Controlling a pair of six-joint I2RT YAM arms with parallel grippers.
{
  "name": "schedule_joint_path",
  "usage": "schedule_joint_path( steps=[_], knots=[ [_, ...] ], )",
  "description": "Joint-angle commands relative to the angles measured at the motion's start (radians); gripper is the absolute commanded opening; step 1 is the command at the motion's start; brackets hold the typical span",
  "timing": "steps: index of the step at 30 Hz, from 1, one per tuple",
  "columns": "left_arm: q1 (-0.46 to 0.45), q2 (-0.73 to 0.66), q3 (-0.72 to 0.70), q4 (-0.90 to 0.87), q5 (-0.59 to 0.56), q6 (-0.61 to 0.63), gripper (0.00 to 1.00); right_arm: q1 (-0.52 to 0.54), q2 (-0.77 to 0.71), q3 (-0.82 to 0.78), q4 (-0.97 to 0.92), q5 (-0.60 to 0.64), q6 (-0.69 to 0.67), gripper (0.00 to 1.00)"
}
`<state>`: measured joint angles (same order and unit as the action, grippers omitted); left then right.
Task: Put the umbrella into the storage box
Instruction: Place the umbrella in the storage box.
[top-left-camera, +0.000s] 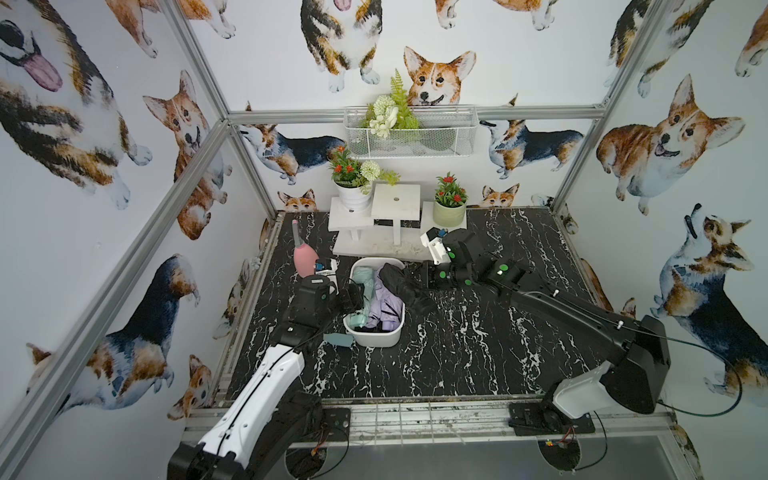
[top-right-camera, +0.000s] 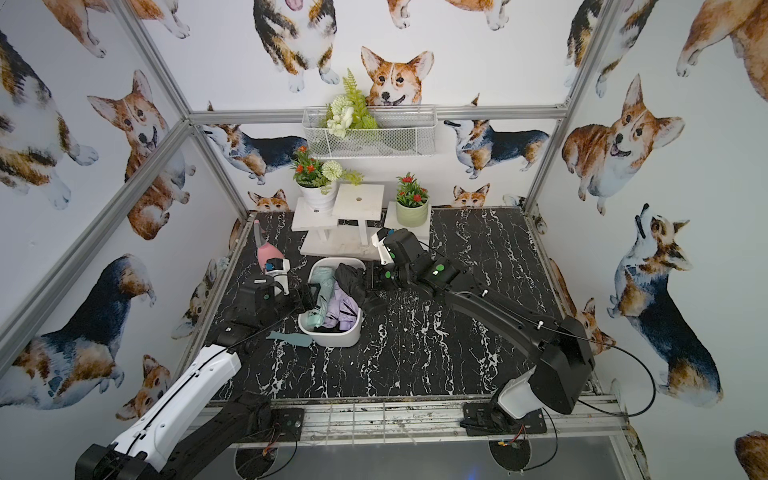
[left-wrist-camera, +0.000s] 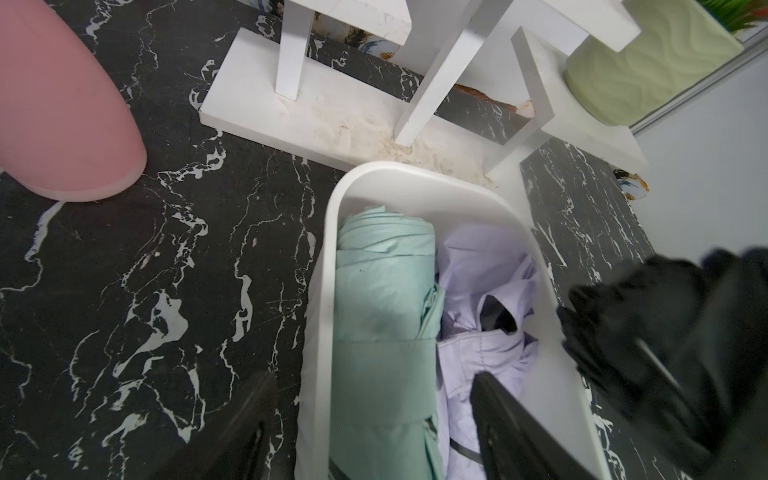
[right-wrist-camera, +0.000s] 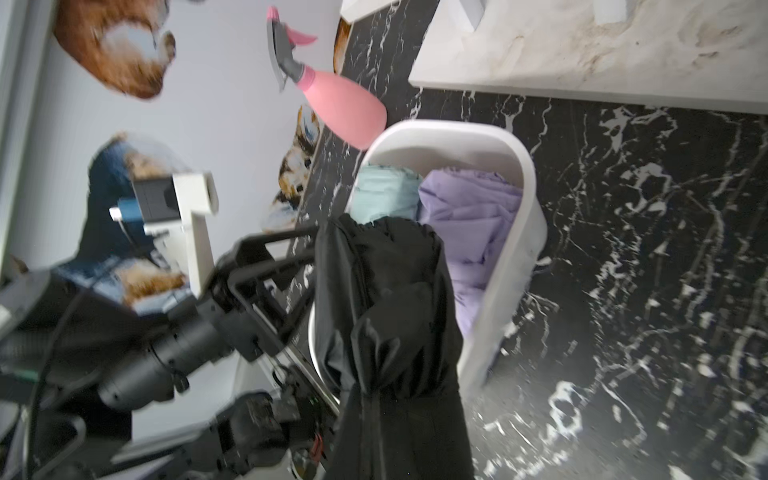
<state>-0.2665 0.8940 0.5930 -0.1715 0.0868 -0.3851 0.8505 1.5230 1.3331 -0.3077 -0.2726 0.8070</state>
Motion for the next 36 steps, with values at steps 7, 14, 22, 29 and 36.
schedule_joint_path(
  steps=[7, 14, 22, 29, 36],
  knots=[
    [0.001, -0.001, 0.008, -0.001, -0.007, 0.003, 0.78, 0.04, 0.221, 0.174, 0.174, 0.175, 0.099, 0.0],
    [0.001, -0.02, 0.006, -0.005, -0.007, 0.0, 0.79, 0.139, 0.237, 0.171, 0.124, 0.368, 0.045, 0.0],
    [0.001, -0.027, 0.003, -0.003, -0.003, -0.005, 0.79, 0.165, 0.195, 0.123, 0.063, 0.404, 0.016, 0.39],
    [0.001, -0.029, 0.004, -0.004, -0.009, -0.003, 0.79, 0.164, 0.224, 0.171, -0.042, 0.369, -0.047, 0.49],
    [0.001, -0.025, 0.007, -0.003, -0.005, 0.0, 0.79, 0.164, 0.294, 0.252, -0.13, 0.419, -0.106, 0.49]
  ],
)
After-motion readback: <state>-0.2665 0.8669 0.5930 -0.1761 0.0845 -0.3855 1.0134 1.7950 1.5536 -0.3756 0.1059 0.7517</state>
